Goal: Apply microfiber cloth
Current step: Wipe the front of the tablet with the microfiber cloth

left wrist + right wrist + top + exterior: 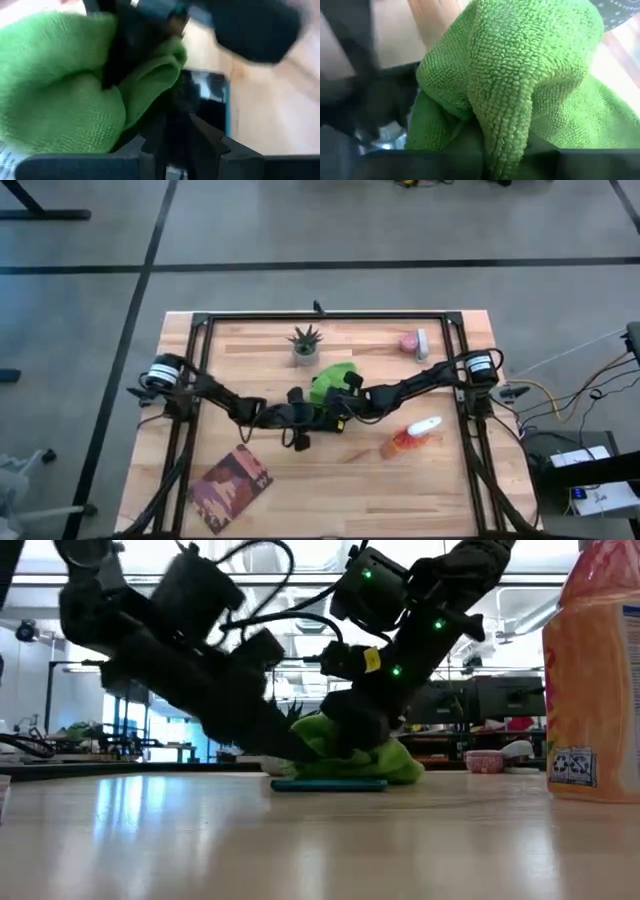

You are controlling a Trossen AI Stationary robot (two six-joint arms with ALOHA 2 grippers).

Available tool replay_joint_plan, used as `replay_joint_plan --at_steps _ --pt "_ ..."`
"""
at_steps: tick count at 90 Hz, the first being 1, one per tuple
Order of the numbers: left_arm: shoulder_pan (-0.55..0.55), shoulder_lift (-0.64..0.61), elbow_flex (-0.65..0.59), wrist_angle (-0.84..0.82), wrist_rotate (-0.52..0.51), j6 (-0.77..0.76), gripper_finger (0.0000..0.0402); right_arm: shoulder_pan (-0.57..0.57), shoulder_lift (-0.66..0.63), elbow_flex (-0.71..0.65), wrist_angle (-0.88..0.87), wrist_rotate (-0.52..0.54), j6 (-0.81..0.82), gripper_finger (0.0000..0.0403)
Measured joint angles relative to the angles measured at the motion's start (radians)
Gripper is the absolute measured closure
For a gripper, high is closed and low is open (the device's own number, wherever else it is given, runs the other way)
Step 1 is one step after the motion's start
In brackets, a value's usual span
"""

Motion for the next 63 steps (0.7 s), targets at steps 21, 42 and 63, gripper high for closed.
replay_joint_plan --at_steps 21,42,63 --pt "-0.007 0.120 -0.034 0.213 0.039 -0.063 0.0342 0.000 0.004 -0.005 0.122 0.000 -0.007 0.0400" --pt "-0.007 0.153 -0.102 0.282 0.049 -0.110 0.0342 -0.018 0.080 -0.040 0.317 0.000 -0.086 0.0400" --pt "-0.008 0.157 -0.127 0.321 0.053 -0.113 0.0342 -0.015 0.160 -0.039 0.410 -0.074 -0.075 0.0400"
